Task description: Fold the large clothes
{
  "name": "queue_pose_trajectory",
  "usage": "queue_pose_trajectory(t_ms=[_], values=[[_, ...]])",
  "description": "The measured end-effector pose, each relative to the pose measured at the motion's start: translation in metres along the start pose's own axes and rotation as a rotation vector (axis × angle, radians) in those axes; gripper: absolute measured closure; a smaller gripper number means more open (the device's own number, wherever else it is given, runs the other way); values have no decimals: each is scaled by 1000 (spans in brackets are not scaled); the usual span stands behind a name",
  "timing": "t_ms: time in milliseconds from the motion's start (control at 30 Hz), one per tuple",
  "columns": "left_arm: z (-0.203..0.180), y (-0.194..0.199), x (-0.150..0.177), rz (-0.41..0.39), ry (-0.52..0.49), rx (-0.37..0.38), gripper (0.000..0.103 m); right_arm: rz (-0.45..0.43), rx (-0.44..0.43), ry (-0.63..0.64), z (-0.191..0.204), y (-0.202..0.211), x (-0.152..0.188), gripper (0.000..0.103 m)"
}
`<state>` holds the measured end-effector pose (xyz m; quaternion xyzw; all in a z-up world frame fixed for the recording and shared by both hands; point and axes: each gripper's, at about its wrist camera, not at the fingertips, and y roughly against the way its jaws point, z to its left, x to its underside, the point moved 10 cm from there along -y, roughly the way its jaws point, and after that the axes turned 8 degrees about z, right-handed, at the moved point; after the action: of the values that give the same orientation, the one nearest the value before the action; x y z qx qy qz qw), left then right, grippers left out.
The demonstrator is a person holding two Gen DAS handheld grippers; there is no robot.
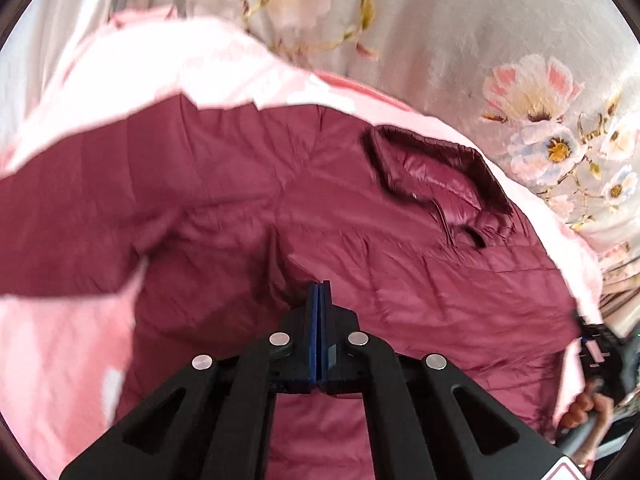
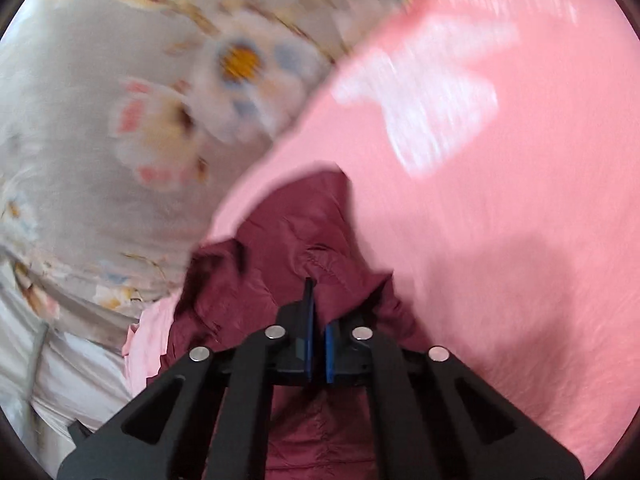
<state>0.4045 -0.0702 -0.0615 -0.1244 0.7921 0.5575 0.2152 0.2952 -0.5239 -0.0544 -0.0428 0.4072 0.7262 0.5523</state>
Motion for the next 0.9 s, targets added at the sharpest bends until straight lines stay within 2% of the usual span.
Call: queue_pose_trajectory(t_ms=[33,100,133,233,300,433,533,600,667,733,800,900], values=[[1,-1,1,-1,-12,-13,103,-17,22,27,4,4,0,101],[4,-15,10,26,-30,-36,103,-21,131,102,3,0,6,101],[6,-21,14,39,-32,-46,103,1,188,130,-1,-7,11,101],[15,-44,29,80,-28,-68,103,90,286,147,-21,-29,27,101],[17,-48,32,63,-32,-68,103,143,319,152,-34,-40,37,101],[19,-46,32,42,-41,-86,101,155,389,210,-35,-41,40,99],[28,-36,33,32,-9,-74,93,128,455,253,-26,-23,41,93],[36,-20,32,14,-11,-93,92,84,475,281,-16,-4,39,90],[39,-1,26,-30,-22,-129,92,37,464,323,4,10,37,86],[35,18,14,-81,-31,-155,92,35,400,396,43,13,44,83],[20,27,4,-98,-34,-129,92,68,341,473,81,2,62,80],[-11,16,5,-55,-54,-78,91,134,267,559,122,-25,96,73]])
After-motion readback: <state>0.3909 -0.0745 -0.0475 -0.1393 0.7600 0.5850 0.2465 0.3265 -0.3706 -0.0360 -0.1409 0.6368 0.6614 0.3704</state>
